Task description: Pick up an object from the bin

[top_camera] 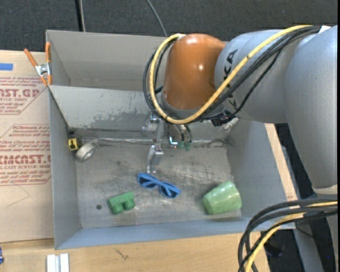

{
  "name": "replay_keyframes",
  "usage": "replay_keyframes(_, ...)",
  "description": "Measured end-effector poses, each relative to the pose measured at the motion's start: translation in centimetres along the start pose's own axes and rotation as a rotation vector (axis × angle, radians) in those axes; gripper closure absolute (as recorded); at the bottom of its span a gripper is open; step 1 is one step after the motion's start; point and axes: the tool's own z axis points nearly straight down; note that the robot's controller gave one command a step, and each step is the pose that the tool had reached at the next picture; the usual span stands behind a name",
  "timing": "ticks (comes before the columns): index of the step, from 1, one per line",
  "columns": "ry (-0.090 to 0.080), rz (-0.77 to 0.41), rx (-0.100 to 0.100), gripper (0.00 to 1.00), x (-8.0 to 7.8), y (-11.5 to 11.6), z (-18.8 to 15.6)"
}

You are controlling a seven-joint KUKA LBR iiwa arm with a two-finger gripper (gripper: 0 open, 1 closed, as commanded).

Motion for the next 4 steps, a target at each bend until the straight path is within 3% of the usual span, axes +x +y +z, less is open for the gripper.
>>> replay_keyframes(1, -0.017, 0.203, -0.006, 0.0, 5.2, -5.4, 9.2)
replay_keyframes(2, -0.008, 0.237, -0.002, 0.0, 6.7, -3.5, 6.4)
replay_keyframes(3, -0.004, 0.385, -0.001, 0.0, 7.8, -3.6, 6.6)
replay_keyframes(4, -0.02, 0.536, -0.006, 0.0, 8.9, -3.1, 9.1)
